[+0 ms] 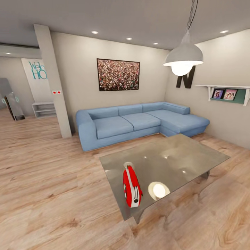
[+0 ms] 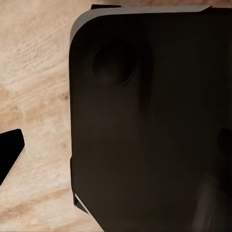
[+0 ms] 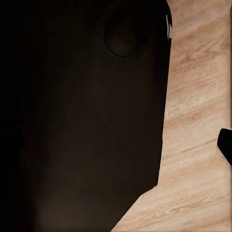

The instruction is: Turn on the radio receiver that's on the table in the living room.

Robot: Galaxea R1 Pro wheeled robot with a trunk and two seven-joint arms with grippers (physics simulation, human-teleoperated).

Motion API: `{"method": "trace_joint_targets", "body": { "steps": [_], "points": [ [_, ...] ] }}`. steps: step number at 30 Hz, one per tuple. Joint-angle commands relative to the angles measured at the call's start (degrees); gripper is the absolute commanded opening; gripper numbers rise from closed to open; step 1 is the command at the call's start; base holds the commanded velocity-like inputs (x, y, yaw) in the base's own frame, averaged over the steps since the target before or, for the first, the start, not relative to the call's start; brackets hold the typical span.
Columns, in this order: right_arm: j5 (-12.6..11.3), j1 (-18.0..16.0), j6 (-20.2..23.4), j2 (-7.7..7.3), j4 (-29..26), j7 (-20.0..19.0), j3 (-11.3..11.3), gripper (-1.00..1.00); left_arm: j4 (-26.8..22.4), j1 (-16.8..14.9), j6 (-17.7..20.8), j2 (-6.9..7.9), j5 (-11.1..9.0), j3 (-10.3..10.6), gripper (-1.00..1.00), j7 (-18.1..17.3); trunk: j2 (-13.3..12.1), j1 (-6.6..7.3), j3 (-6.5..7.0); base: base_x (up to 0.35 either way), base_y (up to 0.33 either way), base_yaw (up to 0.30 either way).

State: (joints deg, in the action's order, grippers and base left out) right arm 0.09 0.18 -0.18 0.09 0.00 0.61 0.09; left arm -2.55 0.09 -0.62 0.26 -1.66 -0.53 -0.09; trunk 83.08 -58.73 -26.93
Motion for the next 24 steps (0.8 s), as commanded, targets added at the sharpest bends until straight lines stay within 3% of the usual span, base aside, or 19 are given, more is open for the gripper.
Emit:
{"method": "trace_joint_targets", "body": {
  "steps": [1, 24],
  "points": [
    [0.0, 0.0, 0.0, 0.00, 0.0, 0.0, 0.0, 1.00, 0.0, 0.0, 0.0, 0.00, 0.0, 0.0, 1.00, 0.0, 0.0, 0.00, 0.00, 0.324, 0.000, 0.000],
    [0.0, 0.0, 0.0, 0.00, 0.0, 0.0, 0.0, 1.00, 0.0, 0.0, 0.0, 0.00, 0.0, 0.0, 1.00, 0.0, 0.0, 0.00, 0.00, 0.320, 0.000, 0.000]
  ]
}}
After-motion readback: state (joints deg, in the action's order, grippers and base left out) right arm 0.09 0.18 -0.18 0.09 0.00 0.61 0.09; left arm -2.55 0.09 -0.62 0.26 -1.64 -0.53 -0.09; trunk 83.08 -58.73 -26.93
